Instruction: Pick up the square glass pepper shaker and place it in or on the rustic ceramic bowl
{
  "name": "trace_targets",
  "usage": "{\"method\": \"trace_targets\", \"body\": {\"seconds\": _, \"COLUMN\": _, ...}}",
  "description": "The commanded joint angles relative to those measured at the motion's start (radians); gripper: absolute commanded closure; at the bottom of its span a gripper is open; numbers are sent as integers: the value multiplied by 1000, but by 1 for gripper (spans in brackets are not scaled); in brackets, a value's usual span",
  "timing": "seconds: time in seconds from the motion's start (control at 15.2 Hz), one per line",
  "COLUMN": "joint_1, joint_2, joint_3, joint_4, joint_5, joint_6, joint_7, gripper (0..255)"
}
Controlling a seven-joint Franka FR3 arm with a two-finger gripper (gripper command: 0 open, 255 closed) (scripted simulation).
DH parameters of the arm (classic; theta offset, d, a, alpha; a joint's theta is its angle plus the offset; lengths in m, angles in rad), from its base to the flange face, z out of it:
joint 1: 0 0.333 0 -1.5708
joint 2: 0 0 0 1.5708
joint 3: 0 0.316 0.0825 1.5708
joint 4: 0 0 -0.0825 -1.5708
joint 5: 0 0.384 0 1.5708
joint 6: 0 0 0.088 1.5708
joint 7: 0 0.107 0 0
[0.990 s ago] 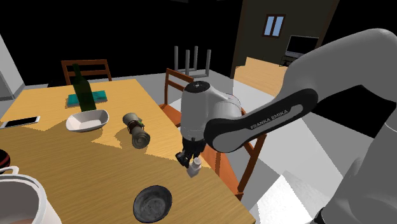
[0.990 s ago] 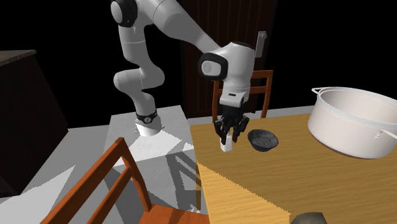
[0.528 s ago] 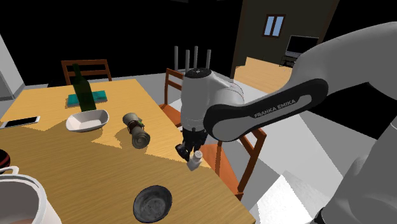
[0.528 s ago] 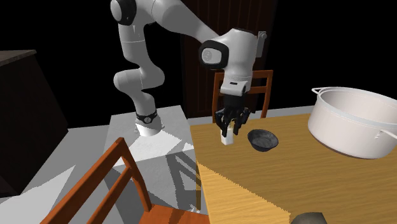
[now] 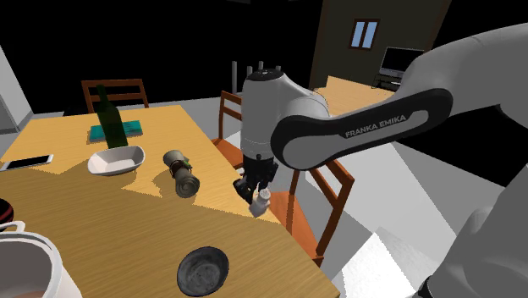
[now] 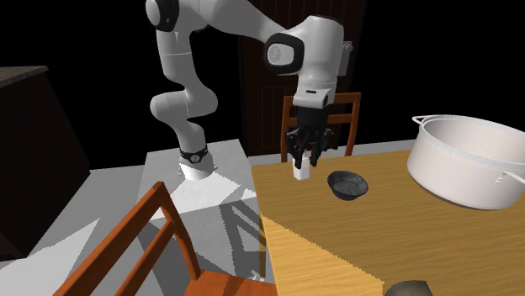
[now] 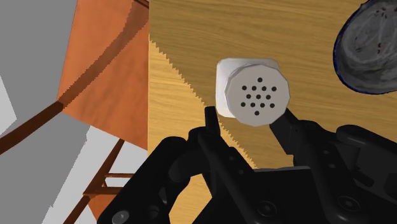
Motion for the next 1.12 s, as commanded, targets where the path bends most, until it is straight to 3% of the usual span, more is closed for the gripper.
{"method": "trace_targets", "body": {"seconds": 0.0, "joint_1": -1, "joint_2": -9, "joint_3": -1, "joint_4": 21, "joint_5": 7, "joint_6": -28, "joint_7": -8, "gripper": 255}}
{"method": "trace_targets", "body": {"seconds": 0.46, "joint_1": -1, "joint_2": -27, "joint_3": -4, "joint_4": 90, "joint_5": 21, "joint_6": -111, "joint_7": -27, "gripper": 255}}
{"method": "trace_targets", "body": {"seconds": 0.79, "joint_1": 61, "joint_2": 149, "joint_3": 57, "joint_4": 294, "joint_5": -77, "joint_6": -186, "joint_7": 112, "gripper": 255}}
{"method": "trace_targets", "body": {"seconds": 1.06, "joint_1": 148, "joint_2": 309, "joint_3": 80, "joint_4": 493, "joint_5": -167, "joint_6": -270, "joint_7": 209, "gripper": 255}}
